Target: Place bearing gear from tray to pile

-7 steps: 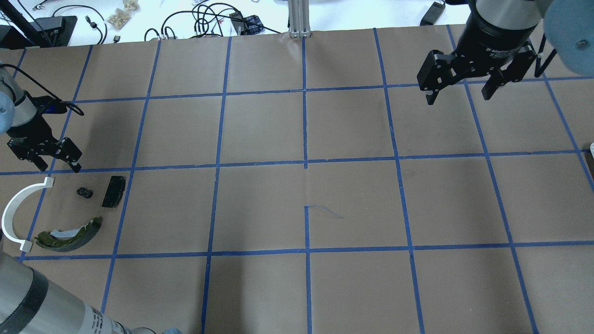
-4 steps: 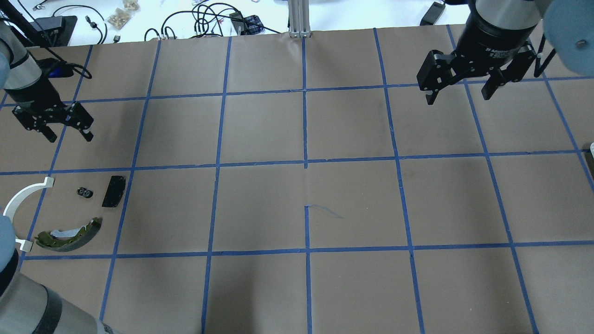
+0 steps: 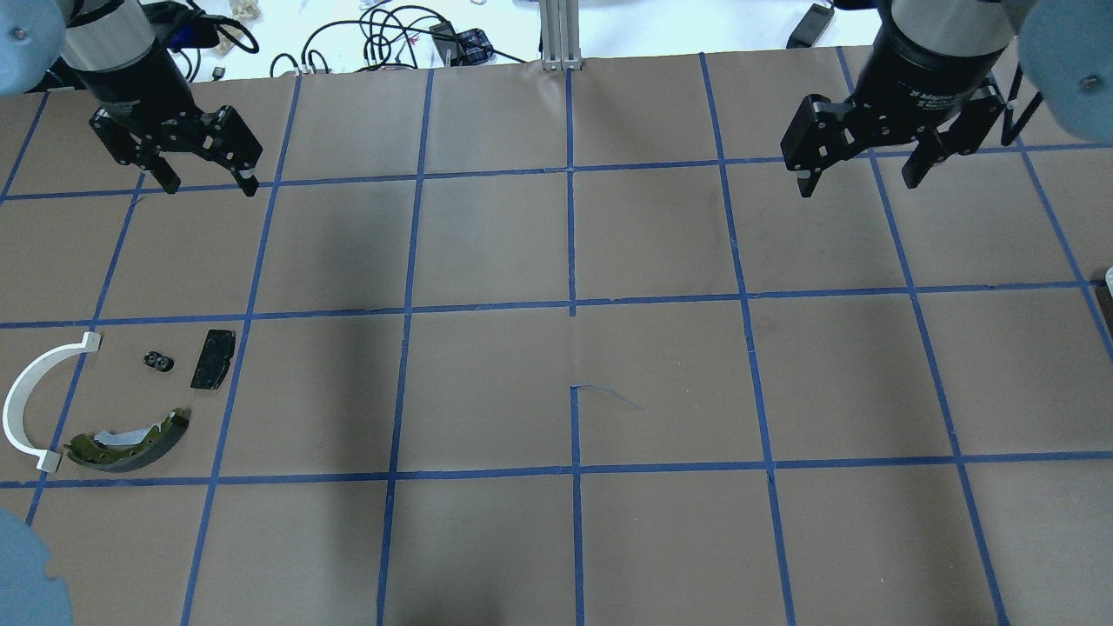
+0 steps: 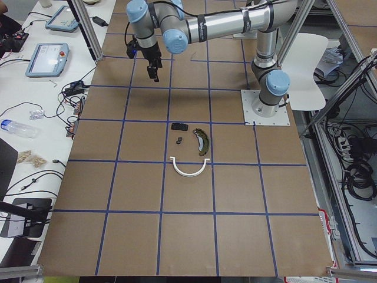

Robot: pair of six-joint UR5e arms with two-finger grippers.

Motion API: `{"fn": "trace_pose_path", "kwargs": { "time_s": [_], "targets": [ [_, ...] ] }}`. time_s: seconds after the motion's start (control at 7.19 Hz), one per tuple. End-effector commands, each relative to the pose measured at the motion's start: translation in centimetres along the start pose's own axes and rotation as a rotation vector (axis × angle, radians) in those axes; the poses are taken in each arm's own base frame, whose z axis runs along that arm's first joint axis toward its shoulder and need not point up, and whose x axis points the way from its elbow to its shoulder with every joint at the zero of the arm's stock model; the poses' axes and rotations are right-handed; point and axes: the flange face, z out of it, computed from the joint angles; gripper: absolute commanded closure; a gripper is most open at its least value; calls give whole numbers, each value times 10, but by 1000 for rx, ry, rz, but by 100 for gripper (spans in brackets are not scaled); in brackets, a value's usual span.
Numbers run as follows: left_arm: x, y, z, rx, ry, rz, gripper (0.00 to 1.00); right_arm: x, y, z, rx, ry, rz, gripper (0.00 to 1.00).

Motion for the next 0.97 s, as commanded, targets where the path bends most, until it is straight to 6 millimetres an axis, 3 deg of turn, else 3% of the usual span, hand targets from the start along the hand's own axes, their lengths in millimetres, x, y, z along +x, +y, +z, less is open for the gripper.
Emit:
{"fn": "trace_pose_path", "kwargs": {
  "time_s": [0.0,0.14,0.28,0.42,0.83],
  "targets": [
    [84,28,-30,44,-7,86,0,1,0,0,-1,0,1,0],
    [108,41,-33,47,-28,130,0,1,0,0,-1,0,1,0],
    [111,56,-28,36,-31,131,0,0,0,0,-1,-2,1,0],
    [113,72,-10,9,-25,128,0,1,0,0,-1,0,1,0],
    [108,107,-22,37,-21,96,0,0,0,0,-1,0,0,0]
  ]
}}
